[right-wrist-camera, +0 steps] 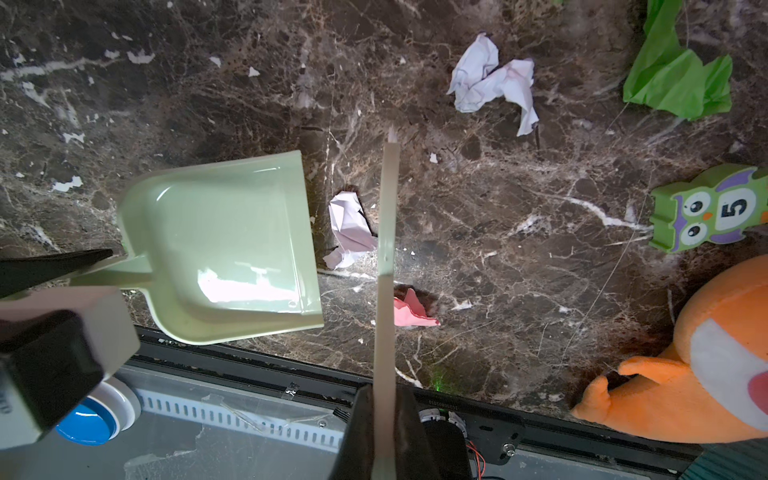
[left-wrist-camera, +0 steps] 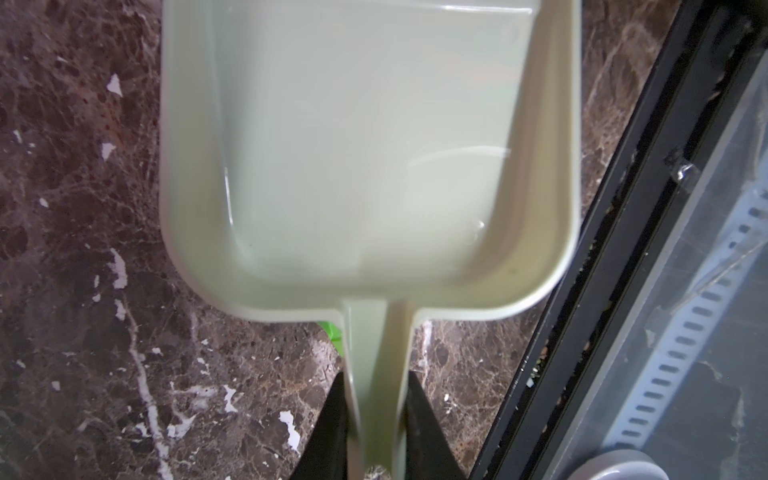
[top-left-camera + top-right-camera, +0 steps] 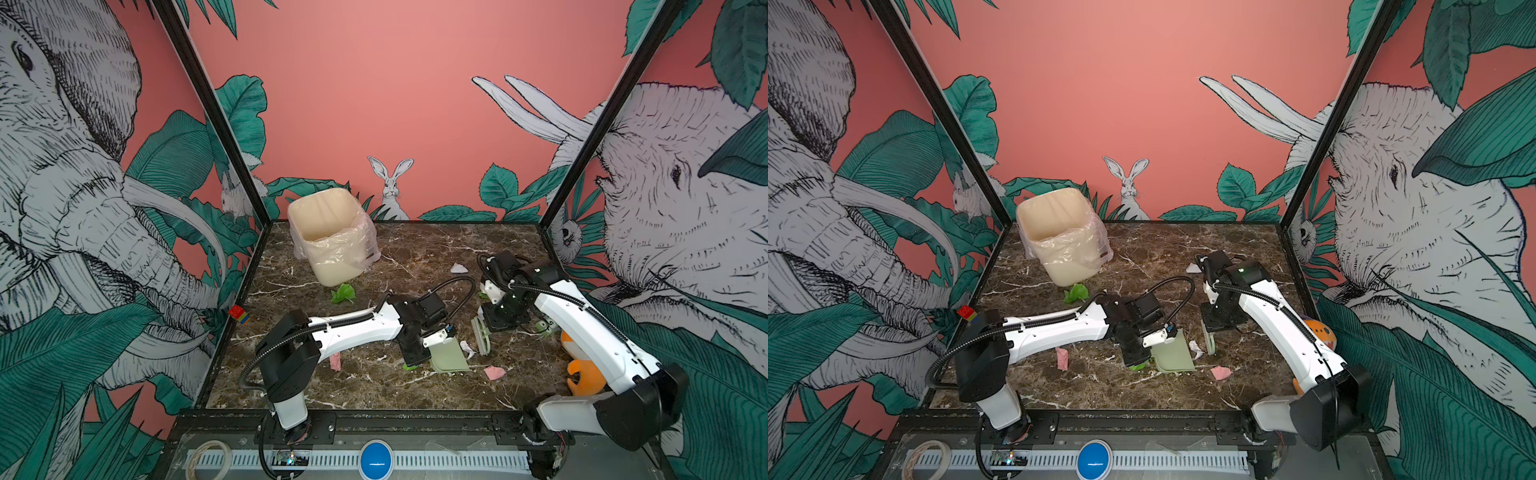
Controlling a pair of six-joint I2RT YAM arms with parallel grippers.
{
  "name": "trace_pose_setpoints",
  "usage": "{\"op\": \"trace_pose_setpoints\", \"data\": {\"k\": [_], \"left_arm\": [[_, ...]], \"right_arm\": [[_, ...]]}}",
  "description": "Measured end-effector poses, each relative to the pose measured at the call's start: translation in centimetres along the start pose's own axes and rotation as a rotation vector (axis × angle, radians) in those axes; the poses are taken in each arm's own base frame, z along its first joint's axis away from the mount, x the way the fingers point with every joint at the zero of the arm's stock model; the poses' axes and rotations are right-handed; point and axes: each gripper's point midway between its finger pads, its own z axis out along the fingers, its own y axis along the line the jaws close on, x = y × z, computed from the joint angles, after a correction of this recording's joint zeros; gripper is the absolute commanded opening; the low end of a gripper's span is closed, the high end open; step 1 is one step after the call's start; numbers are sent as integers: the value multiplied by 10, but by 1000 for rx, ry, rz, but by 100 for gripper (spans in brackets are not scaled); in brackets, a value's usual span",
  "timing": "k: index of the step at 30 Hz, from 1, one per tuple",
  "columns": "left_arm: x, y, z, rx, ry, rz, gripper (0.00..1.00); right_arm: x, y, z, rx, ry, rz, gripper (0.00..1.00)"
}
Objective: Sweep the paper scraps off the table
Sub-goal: 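Sweep scraps toward the dustpan with the right gripper's brush while the left holds it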
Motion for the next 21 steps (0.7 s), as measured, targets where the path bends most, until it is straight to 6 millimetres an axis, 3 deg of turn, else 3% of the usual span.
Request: {"op": "trace_pose_setpoints", "data": {"k": [8,21], "left_arm": [[12,1,16,-6,18,-14,5],[1,8,17,-38,-31,-13,4]], "right_arm": [[-6,1,-4,2,9,-16,0],[-3,1,-1,8,39,-25,0]]}}
